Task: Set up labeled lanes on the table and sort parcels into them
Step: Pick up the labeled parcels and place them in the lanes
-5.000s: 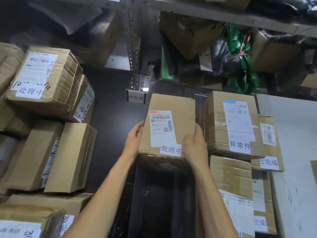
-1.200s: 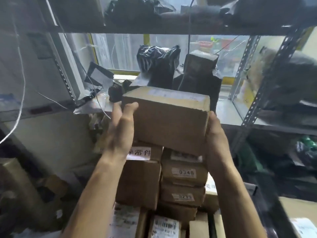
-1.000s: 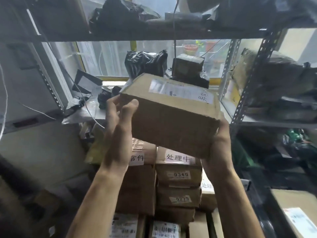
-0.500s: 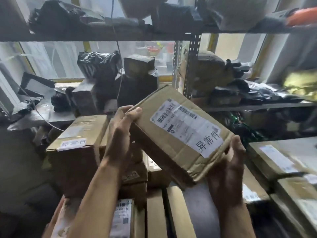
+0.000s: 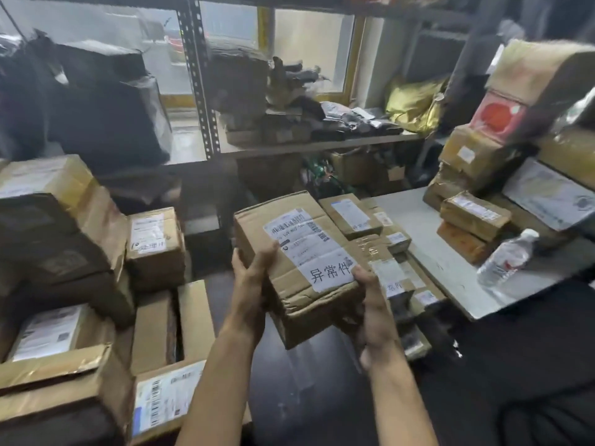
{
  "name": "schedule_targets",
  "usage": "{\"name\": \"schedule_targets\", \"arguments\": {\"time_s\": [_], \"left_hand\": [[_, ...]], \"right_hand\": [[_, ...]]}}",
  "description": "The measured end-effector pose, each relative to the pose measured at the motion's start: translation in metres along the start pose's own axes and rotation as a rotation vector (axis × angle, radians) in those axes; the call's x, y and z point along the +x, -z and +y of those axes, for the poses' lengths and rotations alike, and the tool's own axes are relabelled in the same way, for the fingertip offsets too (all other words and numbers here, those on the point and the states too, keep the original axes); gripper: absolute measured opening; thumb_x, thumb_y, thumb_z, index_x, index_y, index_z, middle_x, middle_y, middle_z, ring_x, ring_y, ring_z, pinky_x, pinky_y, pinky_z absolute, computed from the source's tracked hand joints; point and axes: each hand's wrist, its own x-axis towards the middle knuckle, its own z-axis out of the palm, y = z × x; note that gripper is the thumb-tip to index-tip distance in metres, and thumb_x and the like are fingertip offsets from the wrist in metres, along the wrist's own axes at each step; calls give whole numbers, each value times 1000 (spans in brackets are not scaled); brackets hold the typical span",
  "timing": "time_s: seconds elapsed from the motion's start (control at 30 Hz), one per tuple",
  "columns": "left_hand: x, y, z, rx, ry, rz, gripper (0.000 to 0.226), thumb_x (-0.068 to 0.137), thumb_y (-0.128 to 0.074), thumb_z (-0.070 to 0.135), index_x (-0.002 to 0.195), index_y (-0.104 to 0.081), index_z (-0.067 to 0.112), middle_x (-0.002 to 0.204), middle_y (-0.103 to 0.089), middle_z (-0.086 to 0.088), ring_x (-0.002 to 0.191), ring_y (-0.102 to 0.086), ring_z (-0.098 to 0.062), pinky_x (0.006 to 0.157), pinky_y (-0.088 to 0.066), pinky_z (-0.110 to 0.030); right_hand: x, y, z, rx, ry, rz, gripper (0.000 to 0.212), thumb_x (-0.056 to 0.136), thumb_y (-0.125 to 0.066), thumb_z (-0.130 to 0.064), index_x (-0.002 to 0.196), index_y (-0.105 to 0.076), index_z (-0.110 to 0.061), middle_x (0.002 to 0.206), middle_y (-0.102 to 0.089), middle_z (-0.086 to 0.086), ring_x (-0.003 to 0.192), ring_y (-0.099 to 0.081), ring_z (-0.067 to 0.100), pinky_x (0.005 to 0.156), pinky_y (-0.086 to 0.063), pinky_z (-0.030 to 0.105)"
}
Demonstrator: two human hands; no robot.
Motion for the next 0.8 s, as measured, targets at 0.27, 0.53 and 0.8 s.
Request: {"name": "schedule_targets", "arguments": {"time_s": [0.27,0.53,0.8], "left_hand": [[7,-56,-72,121,134,-120,89,56,-80,50,138,-50,35,124,-72,-5,111,-71,-31,101,-50,-60],[76,-122,-130,-1,223,-129,78,71,-76,43,139,-56,11,124,-71,-17,112,-70,-37,90,-57,-47],[153,-195,-159,12,126,-260,48,98,-52,36,146,-50,26,137,-65,-10,122,-65,-30,97,-52,-44]], "right_hand": [[-8,113,-6,-178,-152,203,73,61,-79,-59,122,-66,-20,113,-76,12,106,-70,31,80,-59,41],[43,183,-32,-300,-162,224,78,57,-80,-58,118,-63,-12,112,-76,11,93,-71,19,66,-55,28],[152,223,-65,-416,-148,263,49,80,-63,-56,118,-71,-27,113,-76,-5,115,-67,20,104,-50,48]]}}
